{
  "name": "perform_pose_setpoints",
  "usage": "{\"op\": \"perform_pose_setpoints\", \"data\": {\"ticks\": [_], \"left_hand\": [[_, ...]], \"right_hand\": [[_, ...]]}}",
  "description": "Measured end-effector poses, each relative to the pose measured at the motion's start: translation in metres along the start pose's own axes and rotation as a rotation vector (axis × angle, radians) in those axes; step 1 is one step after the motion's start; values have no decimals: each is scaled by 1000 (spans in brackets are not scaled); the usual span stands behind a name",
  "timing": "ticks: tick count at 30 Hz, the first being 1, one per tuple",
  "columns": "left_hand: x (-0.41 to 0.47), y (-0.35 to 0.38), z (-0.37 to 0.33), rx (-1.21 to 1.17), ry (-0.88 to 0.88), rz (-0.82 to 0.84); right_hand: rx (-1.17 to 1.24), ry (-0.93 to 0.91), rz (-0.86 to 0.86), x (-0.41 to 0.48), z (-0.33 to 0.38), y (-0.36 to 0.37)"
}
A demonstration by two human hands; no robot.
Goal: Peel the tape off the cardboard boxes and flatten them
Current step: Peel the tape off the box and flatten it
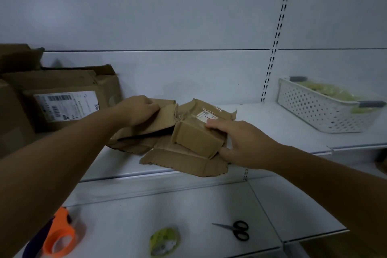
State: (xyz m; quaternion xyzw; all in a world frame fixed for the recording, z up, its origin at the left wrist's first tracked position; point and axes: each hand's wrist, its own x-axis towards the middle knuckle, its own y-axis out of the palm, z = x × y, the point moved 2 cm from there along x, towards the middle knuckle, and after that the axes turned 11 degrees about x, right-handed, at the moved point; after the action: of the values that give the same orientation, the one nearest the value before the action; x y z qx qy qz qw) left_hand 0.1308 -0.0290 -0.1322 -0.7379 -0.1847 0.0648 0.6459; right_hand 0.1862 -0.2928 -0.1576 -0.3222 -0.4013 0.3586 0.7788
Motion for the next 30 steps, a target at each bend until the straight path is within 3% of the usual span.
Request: {"op": "perform_pose_setpoints", "data": {"ticks": [5, 11, 17, 23, 26, 29, 30], "left_hand": [[-5, -9, -1, -104, 15, -52], [-14, -20, 3, -167, 55, -280], [-16, -16, 6, -169, 54, -197], [-23, -19, 16, -127, 66, -251], [-32, -13, 17, -226, 76, -148], [-45, -12, 16, -298, 127, 210], [-49, -14, 14, -288, 168, 336]], "right_hand": [[-134, -124, 27, -9, 1, 1], [-315, -208, 2, -6, -5, 5], [-534, -324, 50, 3, 4, 2], [-606, -526, -47, -3, -6, -5], [-481, -402, 29, 3, -12, -10], [-181, -7, 287, 12, -25, -19], [-99, 111, 302, 16, -28, -21]]}}
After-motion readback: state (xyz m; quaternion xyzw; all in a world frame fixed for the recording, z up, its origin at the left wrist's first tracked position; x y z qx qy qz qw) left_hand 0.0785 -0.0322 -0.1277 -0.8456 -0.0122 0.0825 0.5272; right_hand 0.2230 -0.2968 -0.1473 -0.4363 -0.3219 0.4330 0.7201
